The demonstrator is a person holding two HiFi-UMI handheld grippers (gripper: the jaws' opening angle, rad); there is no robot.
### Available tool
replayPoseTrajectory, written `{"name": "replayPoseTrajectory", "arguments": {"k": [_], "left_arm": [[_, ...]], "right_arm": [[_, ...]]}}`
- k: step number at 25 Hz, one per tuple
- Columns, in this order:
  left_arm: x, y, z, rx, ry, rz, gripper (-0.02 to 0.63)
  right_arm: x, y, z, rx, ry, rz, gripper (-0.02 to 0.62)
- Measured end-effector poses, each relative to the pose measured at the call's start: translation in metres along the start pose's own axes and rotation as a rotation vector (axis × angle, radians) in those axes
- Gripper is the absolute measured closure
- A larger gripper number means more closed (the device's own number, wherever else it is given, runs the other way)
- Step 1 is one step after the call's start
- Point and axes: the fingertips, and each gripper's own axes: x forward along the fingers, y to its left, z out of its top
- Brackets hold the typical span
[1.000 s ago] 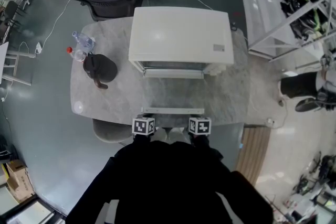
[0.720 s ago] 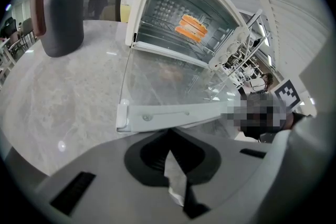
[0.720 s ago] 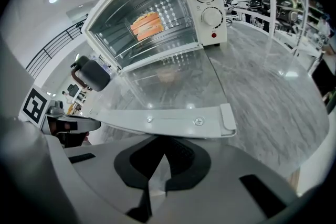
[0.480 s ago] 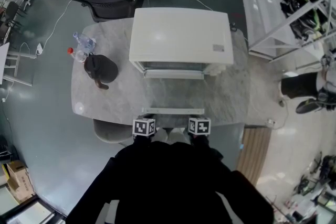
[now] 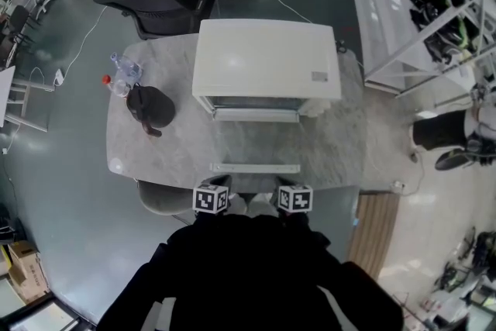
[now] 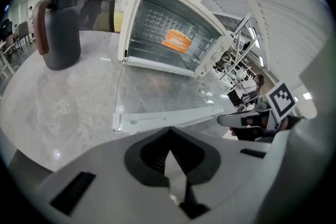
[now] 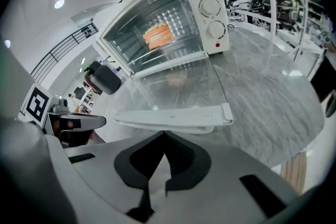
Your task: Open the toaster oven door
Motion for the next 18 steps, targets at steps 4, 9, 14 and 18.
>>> {"name": "replayPoseTrajectory", "arguments": {"k": [4,9,14,18], "left_arm": [[-0.012,-0.008,0.02,0.018,-0.062,-0.01,0.603],[-0.026,-0.018,0.059,0.045,-0.151,-0.025,0.603],[-0.047,-0.028,0.108,0.077,-0.252,-0.036,0.603],[-0.066,-0.038,0.143,0.134,-0.329,-0.037,0.603]], "right_arm": [[-0.021,0.013,0.03,-0.018,-0.083,0.019,0.592],[-0.04,0.028,0.072,-0.05,-0.198,0.049,0.592],[-0.072,0.046,0.128,-0.064,-0.334,0.082,0.592],[-0.095,0.059,0.164,-0.078,-0.438,0.108,0.592]]}}
